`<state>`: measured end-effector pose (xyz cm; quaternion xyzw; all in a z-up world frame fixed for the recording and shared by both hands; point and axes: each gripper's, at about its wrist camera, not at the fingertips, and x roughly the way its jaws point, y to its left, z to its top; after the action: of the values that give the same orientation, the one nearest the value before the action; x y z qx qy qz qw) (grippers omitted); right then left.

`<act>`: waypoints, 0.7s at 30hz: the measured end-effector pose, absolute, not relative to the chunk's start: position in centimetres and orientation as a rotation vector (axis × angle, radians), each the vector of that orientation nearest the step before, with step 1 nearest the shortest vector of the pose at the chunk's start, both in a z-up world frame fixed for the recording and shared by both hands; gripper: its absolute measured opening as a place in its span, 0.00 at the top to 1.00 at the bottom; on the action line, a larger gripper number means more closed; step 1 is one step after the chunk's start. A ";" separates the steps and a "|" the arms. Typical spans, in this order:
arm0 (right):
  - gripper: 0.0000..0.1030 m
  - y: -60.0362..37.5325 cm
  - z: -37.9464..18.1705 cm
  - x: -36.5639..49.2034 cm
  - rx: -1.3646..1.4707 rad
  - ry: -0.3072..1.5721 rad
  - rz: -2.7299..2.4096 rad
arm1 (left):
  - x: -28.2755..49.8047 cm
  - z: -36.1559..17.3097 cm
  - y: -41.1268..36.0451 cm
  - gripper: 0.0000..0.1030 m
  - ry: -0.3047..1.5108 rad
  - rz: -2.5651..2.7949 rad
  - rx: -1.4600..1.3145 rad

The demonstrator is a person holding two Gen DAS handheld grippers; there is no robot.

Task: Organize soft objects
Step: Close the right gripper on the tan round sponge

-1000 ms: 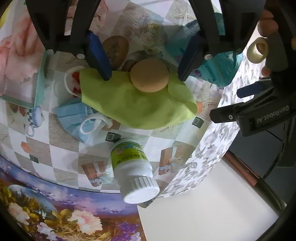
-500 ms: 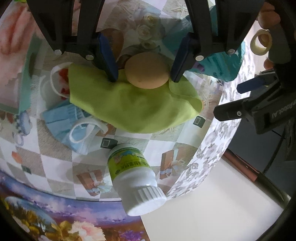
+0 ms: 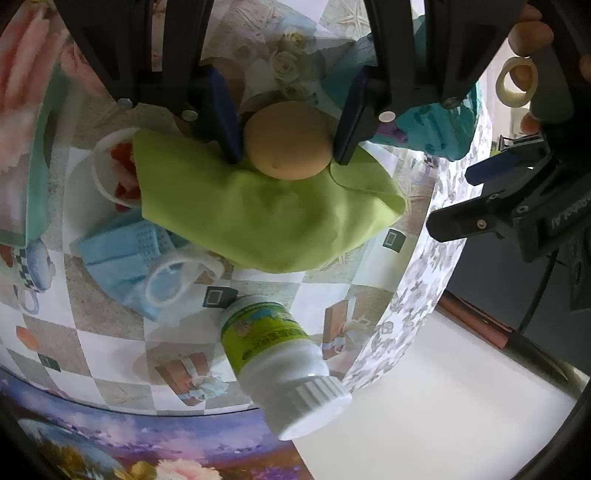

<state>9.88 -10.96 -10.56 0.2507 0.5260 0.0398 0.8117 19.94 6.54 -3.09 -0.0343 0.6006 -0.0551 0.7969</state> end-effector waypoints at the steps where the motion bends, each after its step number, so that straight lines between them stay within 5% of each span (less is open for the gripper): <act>1: 0.48 -11.0 -10.5 9.9 0.533 1.123 0.081 | 19.9 -3.0 6.5 0.03 1.289 -0.119 -0.071; 21: 0.48 -15.8 -8.5 8.0 0.550 1.116 -0.037 | 18.2 -2.0 1.3 0.03 1.239 -0.210 0.066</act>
<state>7.98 -15.83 -8.50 0.2577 0.5226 -0.0176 0.8125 18.22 1.35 -2.00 0.0307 0.5794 -0.0981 0.8085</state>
